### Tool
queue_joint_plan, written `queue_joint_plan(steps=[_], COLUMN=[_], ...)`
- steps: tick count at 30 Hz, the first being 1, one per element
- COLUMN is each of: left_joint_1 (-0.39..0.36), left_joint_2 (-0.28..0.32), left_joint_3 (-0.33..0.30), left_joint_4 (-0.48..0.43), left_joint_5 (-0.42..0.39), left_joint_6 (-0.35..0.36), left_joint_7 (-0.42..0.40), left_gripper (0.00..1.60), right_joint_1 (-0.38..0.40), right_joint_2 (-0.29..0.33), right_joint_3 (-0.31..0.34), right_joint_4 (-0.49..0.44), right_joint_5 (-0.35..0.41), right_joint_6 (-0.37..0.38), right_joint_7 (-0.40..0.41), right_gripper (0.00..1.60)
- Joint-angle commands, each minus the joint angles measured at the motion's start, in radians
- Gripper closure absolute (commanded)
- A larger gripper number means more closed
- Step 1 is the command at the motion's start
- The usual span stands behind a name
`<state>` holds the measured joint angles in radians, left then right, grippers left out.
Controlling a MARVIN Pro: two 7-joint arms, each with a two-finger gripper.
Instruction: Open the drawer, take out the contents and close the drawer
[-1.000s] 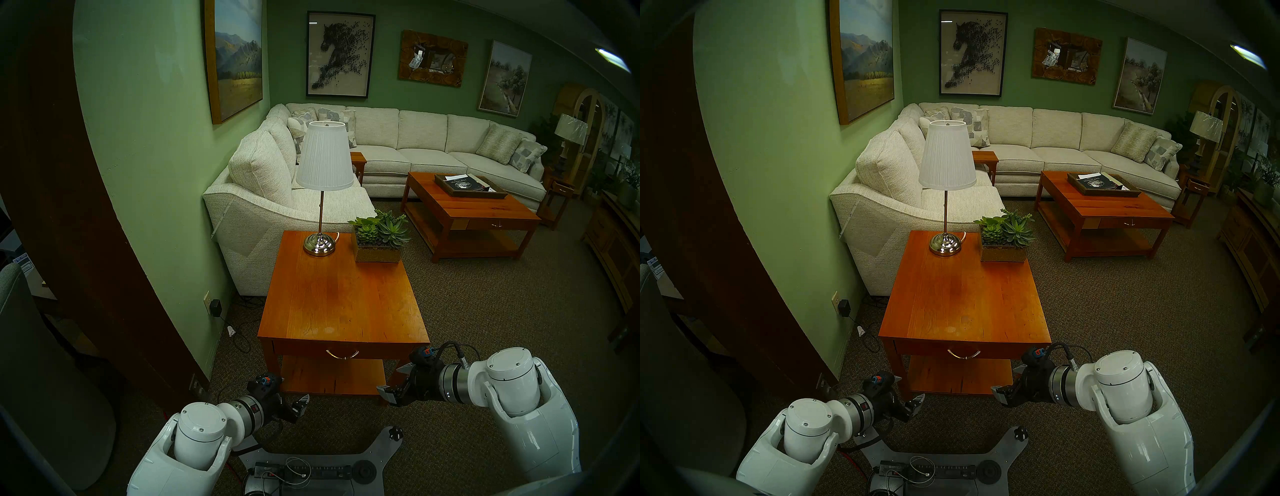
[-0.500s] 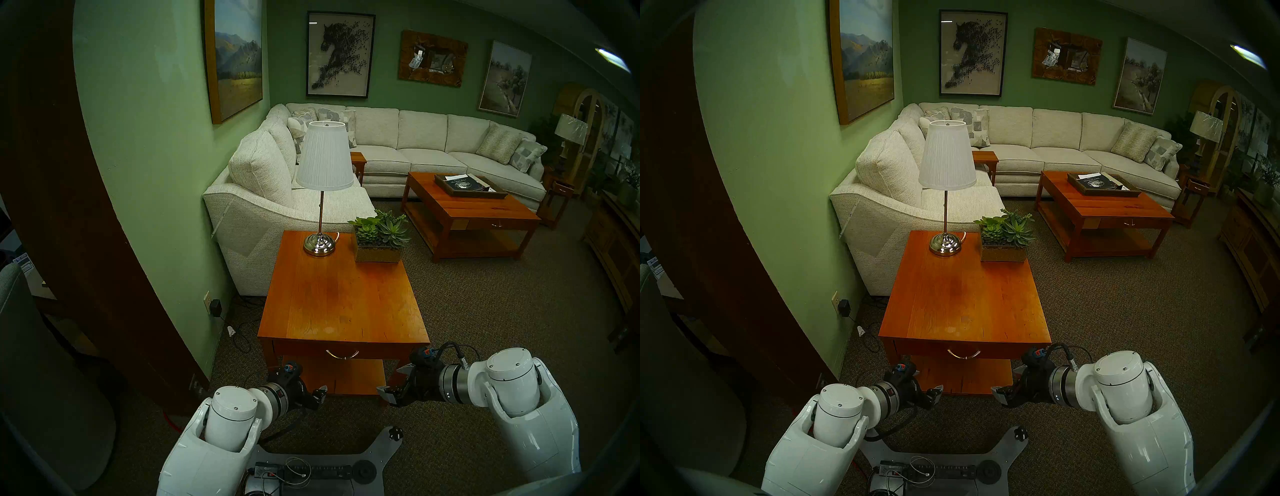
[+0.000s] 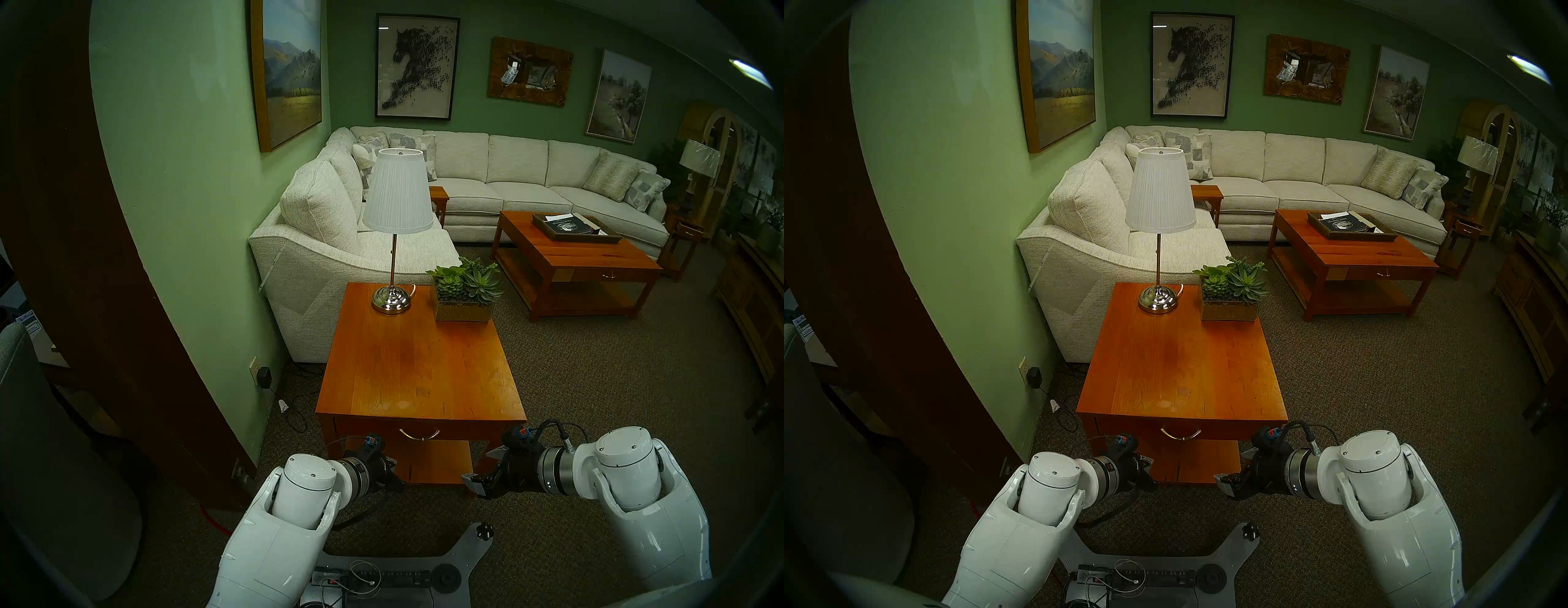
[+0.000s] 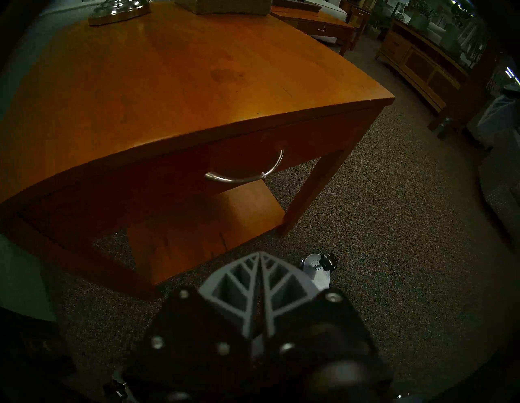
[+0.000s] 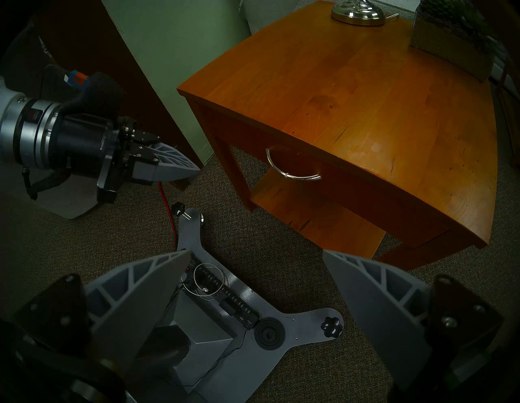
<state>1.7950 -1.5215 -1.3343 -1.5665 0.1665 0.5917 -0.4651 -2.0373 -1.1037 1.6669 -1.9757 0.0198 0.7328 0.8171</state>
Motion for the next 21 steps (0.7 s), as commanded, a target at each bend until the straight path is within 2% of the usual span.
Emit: queue_joint_plan(steps=[1, 8, 9, 10, 14, 15, 21], left_joint_1=[-0.115, -0.181, -0.172, -0.207, -0.215, -0.245, -0.292], left_joint_2=[-0.03, -0.039, -0.035, -0.043, -0.044, -0.052, -0.065], left_joint_3=[0.019, 0.058, 0.06, 0.073, 0.085, 0.093, 0.118], left_joint_4=[0.028, 0.109, 0.102, 0.141, 0.163, 0.199, 0.288], left_joint_5=[0.0, -0.002, -0.006, -0.01, -0.019, -0.02, -0.047], left_joint_6=[-0.001, -0.016, -0.024, -0.028, -0.051, -0.05, -0.1], left_joint_7=[-0.013, -0.014, -0.013, -0.01, 0.001, 0.002, 0.033], left_gripper=[1.6, 1.6, 1.6, 1.6, 1.6, 1.6, 1.6], right_joint_1=[0.01, 0.01, 0.01, 0.009, 0.009, 0.009, 0.009], right_joint_2=[0.001, 0.001, 0.001, 0.002, 0.002, 0.002, 0.002], right_joint_3=[0.001, 0.001, 0.001, 0.001, 0.001, 0.001, 0.001], right_joint_4=[-0.023, -0.023, -0.023, -0.023, -0.023, -0.024, -0.024], right_joint_5=[0.002, 0.003, 0.003, 0.003, 0.003, 0.003, 0.004], right_joint_6=[-0.003, -0.003, -0.003, -0.003, -0.003, -0.003, -0.003], right_joint_7=[0.002, 0.001, 0.001, 0.001, 0.001, 0.001, 0.0], right_gripper=[0.0, 0.0, 0.0, 0.0, 0.0, 0.0, 0.0])
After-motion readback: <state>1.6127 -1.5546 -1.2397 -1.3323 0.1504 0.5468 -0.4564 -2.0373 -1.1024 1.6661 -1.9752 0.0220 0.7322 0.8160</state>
